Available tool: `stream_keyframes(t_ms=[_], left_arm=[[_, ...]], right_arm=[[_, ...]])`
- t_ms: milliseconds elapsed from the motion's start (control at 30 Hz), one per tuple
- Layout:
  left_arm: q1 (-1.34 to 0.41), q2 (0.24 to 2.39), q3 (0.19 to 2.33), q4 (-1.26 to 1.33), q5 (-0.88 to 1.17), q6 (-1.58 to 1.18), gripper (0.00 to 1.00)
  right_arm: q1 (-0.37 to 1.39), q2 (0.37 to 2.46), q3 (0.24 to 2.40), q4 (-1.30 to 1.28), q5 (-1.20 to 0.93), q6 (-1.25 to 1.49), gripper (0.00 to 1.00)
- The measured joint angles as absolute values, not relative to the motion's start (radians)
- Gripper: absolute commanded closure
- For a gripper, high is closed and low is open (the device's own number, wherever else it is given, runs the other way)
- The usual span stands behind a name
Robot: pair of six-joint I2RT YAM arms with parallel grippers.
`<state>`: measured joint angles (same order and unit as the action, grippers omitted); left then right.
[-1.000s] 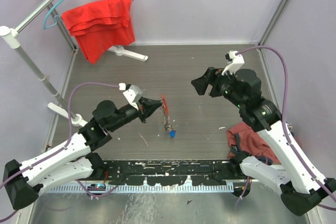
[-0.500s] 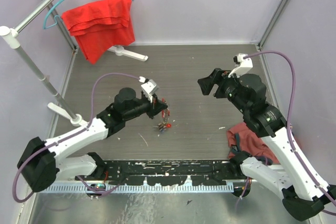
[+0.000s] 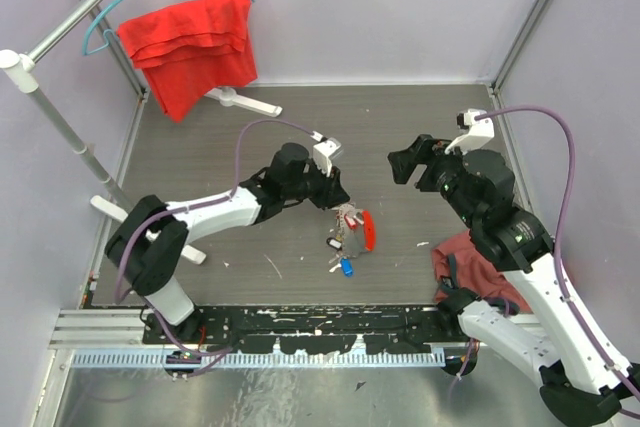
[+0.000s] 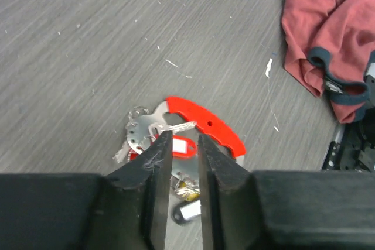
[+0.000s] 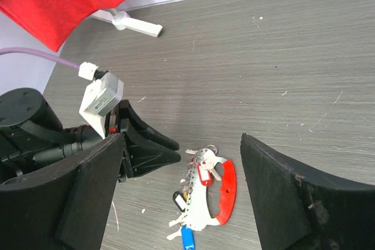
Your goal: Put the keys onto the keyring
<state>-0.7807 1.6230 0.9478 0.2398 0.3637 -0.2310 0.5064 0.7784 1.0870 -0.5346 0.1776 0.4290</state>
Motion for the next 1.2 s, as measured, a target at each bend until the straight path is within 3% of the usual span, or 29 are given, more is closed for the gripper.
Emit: stream_keyframes(t_ms=[100, 200, 467, 700, 867, 1200], left_arm=[[-0.781, 1.681, 1.007, 0.225, 0.364, -0.238, 0.51], [-0.781, 1.696, 1.047, 0.199, 0.335, -0.238, 0.38], [-0.709, 1.673, 1.156, -0.027, 0.15, -0.294, 0.06], [-0.532, 1.662, 1.34, -0.388, 0.029, -0.389, 0.02], [-0.432, 1.575, 1.352, -0.583, -0.023, -0.401, 0.0], [-0.434, 0.985, 1.101, -0.579, -0.172, -0.364, 0.02]], right_arm=[[0.506, 0.772, 1.083, -0.545, 0.201, 0.43, 0.12], [0.506, 0.773, 1.082, -0.554, 0.227, 0.432, 0.01], [0.506, 0.812, 1.075, -0.555, 0.267, 0.393, 0.0], [0.506, 0.915, 1.072, -0.596, 0.257, 0.359, 0.0], [0.506, 0.908, 1.054, -0.591, 0.203, 0.317, 0.0], [0.506, 0.774, 1.052, -0.511, 0.26, 0.266, 0.0]])
